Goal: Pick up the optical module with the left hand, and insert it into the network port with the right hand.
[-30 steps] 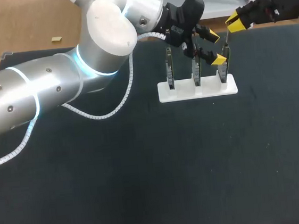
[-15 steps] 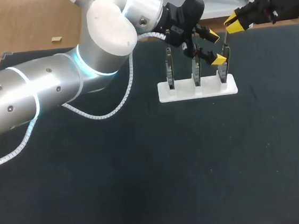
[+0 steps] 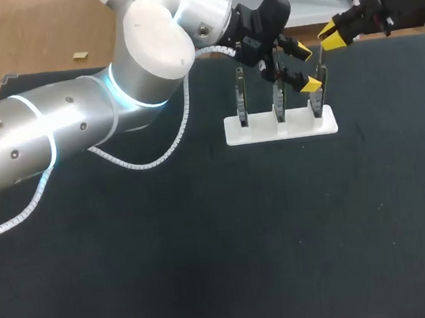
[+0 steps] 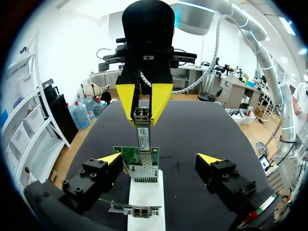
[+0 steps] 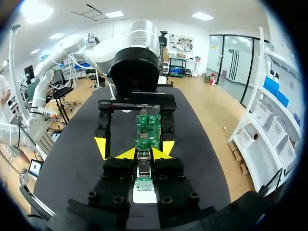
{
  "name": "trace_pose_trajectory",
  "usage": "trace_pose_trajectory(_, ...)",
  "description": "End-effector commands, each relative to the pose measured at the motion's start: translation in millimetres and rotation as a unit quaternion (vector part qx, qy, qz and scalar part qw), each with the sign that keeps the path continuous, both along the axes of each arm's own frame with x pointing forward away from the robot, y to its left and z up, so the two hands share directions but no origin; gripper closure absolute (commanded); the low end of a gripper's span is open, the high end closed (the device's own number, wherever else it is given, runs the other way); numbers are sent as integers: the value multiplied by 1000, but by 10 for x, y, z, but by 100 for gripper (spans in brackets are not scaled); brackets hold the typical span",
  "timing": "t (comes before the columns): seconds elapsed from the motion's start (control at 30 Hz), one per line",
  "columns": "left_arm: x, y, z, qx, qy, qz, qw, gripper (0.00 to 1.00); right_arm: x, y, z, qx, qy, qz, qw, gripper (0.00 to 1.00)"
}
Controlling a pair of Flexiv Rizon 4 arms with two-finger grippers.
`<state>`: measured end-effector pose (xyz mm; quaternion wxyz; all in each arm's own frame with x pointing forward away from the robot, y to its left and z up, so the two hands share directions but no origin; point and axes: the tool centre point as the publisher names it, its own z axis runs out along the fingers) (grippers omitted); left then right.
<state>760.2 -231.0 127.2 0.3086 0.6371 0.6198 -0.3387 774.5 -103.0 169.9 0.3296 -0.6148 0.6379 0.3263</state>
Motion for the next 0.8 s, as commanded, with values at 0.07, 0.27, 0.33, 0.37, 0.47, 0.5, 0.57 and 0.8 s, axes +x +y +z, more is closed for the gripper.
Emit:
trace_pose_trajectory(0.07, -20, 4, 3, 1, -1, 3, 1000, 0, -6, 14, -22, -1, 2, -1, 1000, 100)
trace_pose_trajectory(0.27, -20, 4, 3, 1, -1, 3, 1000, 0, -17, 19, -71, -3, 9, -4, 1000, 100)
trace_pose_trajectory(0.33, -20, 4, 3, 1, -1, 3, 1000, 0, -21, 15, -81, -3, 10, -5, 1000, 100)
trace_pose_trajectory(0.37, -20, 4, 3, 1, -1, 3, 1000, 0, -23, 11, -90, -4, 11, -6, 1000, 100)
trace_pose_trajectory(0.47, -20, 4, 3, 1, -1, 3, 1000, 0, -19, 2, -116, -5, 14, -9, 1000, 100)
trace_pose_trajectory(0.5, -20, 4, 3, 1, -1, 3, 1000, 0, -19, 0, -121, -5, 14, -10, 1000, 100)
trace_pose_trajectory(0.57, -20, 4, 3, 1, -1, 3, 1000, 0, -17, -3, -127, -6, 15, -10, 1000, 100)
trace_pose_trajectory(0.8, -20, 4, 3, 1, -1, 3, 1000, 0, -14, -3, -132, -6, 16, -13, 1000, 100)
